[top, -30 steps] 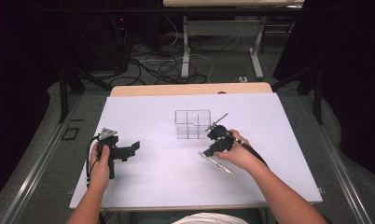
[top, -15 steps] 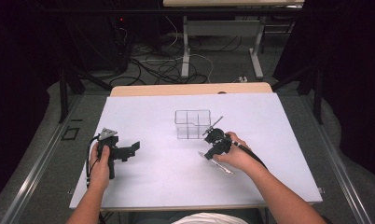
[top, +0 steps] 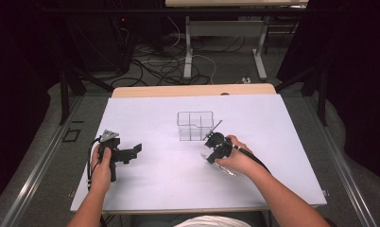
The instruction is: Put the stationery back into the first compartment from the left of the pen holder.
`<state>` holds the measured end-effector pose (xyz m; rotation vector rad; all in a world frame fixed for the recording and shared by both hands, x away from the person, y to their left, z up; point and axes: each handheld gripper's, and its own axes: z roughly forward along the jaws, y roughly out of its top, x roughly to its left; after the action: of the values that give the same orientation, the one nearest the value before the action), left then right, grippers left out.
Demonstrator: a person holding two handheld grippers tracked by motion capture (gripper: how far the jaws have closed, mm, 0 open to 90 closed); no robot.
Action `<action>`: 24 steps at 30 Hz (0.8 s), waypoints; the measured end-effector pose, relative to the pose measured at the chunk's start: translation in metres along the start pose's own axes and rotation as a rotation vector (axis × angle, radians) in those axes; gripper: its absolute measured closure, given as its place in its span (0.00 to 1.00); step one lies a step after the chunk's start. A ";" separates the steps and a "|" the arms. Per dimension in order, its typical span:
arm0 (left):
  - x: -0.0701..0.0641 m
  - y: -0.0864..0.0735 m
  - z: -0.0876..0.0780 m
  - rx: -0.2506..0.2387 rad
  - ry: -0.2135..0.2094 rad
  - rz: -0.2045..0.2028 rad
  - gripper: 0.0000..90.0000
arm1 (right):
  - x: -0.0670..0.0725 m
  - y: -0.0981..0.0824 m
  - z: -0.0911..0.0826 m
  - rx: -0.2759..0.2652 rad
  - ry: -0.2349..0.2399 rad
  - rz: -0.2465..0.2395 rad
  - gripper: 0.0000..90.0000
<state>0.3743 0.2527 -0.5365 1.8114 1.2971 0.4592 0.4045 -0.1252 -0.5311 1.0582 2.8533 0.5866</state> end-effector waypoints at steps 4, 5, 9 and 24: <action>0.000 0.000 0.000 0.002 0.000 -0.002 0.00 | 0.000 0.000 -0.001 0.007 -0.006 -0.001 0.88; 0.000 0.000 0.000 0.001 0.001 -0.001 0.00 | 0.000 0.000 -0.001 0.007 -0.006 0.000 0.88; 0.000 0.000 0.000 0.001 0.001 -0.001 0.00 | 0.000 0.000 -0.001 0.019 -0.001 0.015 0.89; 0.000 0.000 -0.001 0.002 0.001 -0.004 0.00 | 0.004 0.003 -0.009 0.000 0.038 0.042 0.89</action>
<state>0.3739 0.2528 -0.5361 1.8103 1.3021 0.4575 0.4017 -0.1235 -0.5212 1.1212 2.8696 0.6159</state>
